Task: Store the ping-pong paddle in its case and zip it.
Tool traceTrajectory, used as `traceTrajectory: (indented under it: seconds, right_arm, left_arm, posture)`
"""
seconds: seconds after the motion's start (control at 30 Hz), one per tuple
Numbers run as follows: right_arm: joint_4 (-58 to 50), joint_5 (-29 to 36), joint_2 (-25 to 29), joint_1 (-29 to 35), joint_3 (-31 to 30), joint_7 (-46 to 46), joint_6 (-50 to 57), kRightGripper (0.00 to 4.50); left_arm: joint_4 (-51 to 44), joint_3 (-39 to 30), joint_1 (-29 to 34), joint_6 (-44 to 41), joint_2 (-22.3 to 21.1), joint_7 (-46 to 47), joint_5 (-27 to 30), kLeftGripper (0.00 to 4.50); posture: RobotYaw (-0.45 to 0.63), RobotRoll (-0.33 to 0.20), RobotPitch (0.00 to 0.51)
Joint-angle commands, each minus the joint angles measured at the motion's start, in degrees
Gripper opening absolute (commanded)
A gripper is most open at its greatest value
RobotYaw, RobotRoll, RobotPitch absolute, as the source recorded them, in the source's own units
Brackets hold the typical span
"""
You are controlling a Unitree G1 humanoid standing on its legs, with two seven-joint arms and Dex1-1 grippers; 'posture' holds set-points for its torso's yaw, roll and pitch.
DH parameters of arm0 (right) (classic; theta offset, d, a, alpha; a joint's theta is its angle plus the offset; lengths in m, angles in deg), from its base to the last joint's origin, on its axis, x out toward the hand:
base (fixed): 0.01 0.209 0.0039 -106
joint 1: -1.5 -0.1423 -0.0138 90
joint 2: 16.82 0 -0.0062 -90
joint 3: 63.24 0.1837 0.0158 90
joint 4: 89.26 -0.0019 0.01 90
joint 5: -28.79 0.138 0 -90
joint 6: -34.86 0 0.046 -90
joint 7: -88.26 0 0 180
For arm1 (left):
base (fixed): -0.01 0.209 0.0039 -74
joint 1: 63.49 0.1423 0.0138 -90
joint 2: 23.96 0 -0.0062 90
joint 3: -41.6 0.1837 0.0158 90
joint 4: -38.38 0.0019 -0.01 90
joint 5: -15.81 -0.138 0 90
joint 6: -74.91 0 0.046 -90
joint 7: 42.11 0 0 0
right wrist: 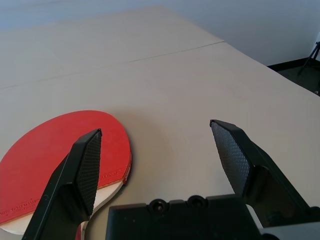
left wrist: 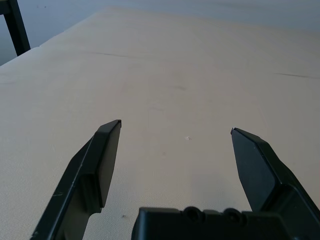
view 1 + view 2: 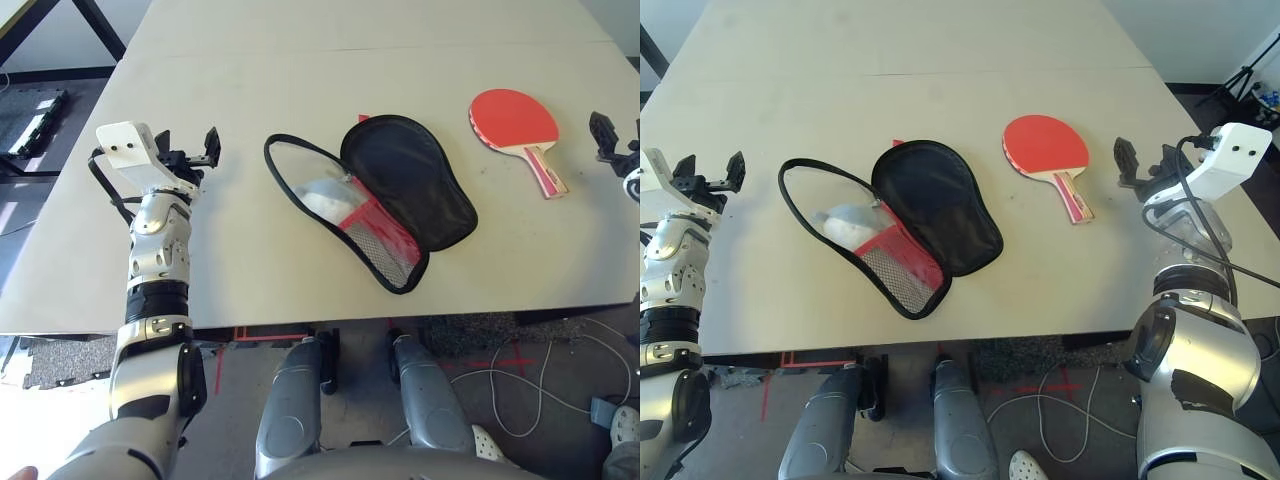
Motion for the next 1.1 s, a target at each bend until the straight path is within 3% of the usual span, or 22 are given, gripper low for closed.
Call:
traceTrajectory:
  seconds: [0.03,0.2,0.43,0.6,0.87,1.1]
  right_arm:
    - [1.25,0.01,0.42,-0.08,0.76,0.4,0.01,4.46]
    - [1.2,0.14,0.33,0.14,0.89,0.56,0.06,4.46]
    - [1.27,-0.34,0.14,0.15,0.45,1.74,1.01,4.46]
    - [1.27,-0.89,0.06,-0.36,-0.07,2.76,1.83,4.46]
    - [0.95,-2.34,-0.62,-1.84,-1.01,4.73,4.28,4.46]
    - [-0.33,-7.13,-0.46,-4.23,-5.39,10.28,10.18,4.46]
  left_arm:
    - [0.45,-0.45,0.97,0.05,-0.44,0.01,-0.11,4.5]
    - [1.99,-1.11,-0.44,0.17,-1.65,-0.03,0.06,4.5]
    - [0.58,-1.29,-7.3,-3.11,-8.19,-3.79,1.64,4.5]
    - [-8.95,2.3,-10.85,-13.28,-9.46,-10.36,5.45,4.5]
    - [-29.88,13.97,-9.98,-33.38,-8.76,-22.1,12.66,4.5]
    - [-36.61,19.17,-8.07,-39.83,-8.18,-28.29,15.43,4.5]
  posture:
    - [-0.05,0.0,0.239]
    - [-0.05,0.0,0.237]
    - [-0.06,0.0,0.239]
    - [-0.05,0.0,0.244]
    - [-0.06,0.0,0.247]
    - [-0.09,0.0,0.243]
